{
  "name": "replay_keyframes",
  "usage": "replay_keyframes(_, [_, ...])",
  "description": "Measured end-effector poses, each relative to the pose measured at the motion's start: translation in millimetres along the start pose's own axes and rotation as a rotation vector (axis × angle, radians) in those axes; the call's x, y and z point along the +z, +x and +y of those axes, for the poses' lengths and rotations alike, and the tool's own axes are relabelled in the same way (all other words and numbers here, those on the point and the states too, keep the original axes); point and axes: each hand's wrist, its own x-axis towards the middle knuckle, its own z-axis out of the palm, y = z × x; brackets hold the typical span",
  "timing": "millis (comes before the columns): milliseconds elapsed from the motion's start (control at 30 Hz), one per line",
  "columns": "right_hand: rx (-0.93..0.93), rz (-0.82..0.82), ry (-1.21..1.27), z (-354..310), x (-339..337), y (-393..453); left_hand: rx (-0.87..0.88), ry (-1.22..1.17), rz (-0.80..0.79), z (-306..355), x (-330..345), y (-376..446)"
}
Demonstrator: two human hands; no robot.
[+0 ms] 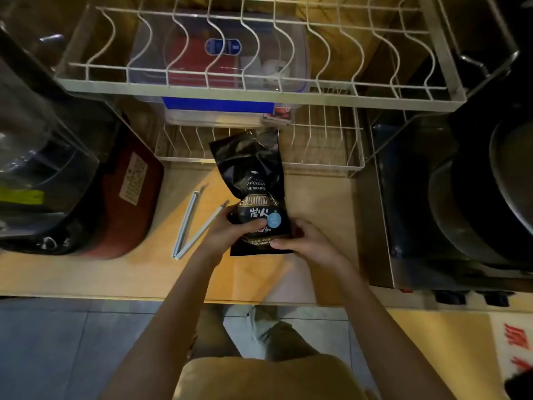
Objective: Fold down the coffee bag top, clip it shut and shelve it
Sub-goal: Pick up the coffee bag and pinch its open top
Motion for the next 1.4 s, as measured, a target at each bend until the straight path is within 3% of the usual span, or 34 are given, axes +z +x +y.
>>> replay_keyframes(133, [-0.095, 0.066, 0.01, 14.4, 3.3, 7.5, 0.073, -0.046, 0.049, -7.2, 0.3, -4.3])
replay_keyframes(267, [-0.186, 0.191, 0.011, 20.7, 13.1, 17.9, 0.265, 0.018, 0.051, -10.2, -5.3, -7.6])
replay_keyframes(433, [-0.308, 0.351, -0.161, 13.5, 22.7, 16.1, 0.407, 0.275, 0.07, -18.2, -12.5, -6.2])
replay_keyframes(633, [-0.307, 0.403, -0.24, 28.6, 27.7, 18.9, 0.319, 0.285, -0.232, 2.5, -30.9, -27.1])
replay_keyframes(767, [-0.315, 0.387, -0.254, 31.8, 25.9, 21.3, 0.327, 0.09, -0.219, 36.4, -47.2, -61.7])
replay_keyframes(833, [-0.326, 0.385, -0.256, 33.9, 25.3, 23.3, 0.441, 0.247, -0.133, 57.1, -45.7, -77.4])
replay_keyframes(967, [-0.374, 0.385, -0.282, 37.8, 26.5, 25.7, 0.843, 0.853, 0.065, 85.4, -13.3, -93.6])
replay_keyframes(1100, [-0.426, 0.409, -0.369, 33.5, 25.4, 28.4, 0.973, 1.174, 0.08, 85.3, 24.7, -87.1])
replay_keyframes(1267, [-0.489, 0.367, -0.176, 24.2, 6.0, 26.7, 0.91, 1.171, 0.116, 76.6, 28.9, -78.4])
replay_keyframes(1333, [-0.43, 0.451, 0.056, 20.6, 0.6, 30.4, 0.914, 1.133, 0.115, 75.7, 25.8, -78.7])
replay_keyframes(1400, [-0.338, 0.487, 0.096, 16.6, -1.9, 36.8, 0.926, 1.075, 0.113, 75.7, 24.2, -80.0])
